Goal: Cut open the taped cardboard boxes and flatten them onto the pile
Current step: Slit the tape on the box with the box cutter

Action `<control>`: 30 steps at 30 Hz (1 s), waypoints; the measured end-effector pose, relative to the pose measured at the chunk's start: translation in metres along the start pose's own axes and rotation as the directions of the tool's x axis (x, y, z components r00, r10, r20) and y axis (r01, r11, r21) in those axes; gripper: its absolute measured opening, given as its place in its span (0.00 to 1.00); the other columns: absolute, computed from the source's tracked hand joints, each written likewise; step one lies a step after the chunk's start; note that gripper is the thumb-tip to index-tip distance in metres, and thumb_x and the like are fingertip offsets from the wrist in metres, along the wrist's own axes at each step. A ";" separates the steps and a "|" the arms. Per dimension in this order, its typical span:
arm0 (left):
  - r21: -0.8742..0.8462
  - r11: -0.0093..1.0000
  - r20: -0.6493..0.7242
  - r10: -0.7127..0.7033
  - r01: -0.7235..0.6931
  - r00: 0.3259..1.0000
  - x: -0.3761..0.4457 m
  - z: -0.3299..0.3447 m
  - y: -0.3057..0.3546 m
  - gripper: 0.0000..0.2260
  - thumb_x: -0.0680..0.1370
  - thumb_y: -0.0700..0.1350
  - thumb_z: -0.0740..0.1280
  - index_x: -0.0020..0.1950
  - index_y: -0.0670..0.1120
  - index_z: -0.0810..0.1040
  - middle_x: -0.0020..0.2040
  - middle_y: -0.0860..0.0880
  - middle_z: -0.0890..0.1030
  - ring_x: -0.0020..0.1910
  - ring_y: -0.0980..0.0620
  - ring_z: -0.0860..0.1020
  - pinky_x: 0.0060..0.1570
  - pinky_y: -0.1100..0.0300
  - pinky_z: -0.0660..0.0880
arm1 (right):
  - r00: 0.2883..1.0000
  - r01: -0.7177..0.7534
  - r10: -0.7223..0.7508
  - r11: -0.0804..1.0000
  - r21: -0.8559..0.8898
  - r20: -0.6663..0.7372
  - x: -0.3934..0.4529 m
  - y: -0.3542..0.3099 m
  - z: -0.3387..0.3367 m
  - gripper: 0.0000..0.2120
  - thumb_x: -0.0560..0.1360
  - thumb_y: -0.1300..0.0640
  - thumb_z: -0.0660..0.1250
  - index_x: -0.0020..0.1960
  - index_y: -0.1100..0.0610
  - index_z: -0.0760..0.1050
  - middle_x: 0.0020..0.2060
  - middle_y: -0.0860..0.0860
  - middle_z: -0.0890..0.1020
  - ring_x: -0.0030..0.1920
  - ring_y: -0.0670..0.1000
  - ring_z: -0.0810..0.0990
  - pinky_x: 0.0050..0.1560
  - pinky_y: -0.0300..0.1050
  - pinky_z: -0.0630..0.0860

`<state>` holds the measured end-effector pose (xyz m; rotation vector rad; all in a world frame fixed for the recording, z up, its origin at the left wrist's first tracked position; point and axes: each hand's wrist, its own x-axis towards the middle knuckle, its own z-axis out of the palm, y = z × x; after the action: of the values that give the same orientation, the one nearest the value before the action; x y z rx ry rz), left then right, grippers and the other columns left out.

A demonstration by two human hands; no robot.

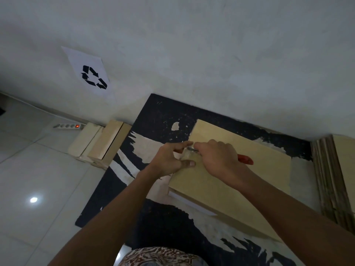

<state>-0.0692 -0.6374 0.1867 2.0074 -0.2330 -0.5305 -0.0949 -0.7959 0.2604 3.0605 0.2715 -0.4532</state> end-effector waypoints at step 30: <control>0.669 0.699 0.093 0.255 -0.250 0.962 -0.007 0.146 0.078 0.26 0.84 0.54 0.53 0.81 0.51 0.53 0.82 0.47 0.48 0.80 0.46 0.42 0.79 0.47 0.44 | 0.949 -0.301 0.310 0.946 -0.116 0.059 -0.126 0.118 0.030 0.13 0.82 0.59 0.53 0.61 0.50 0.73 0.50 0.52 0.77 0.51 0.55 0.78 0.43 0.47 0.65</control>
<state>-0.1380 -0.7878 0.1984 2.6262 -0.7882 -0.2693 -0.2010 -0.9351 0.2692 2.8991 -0.1763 -0.5160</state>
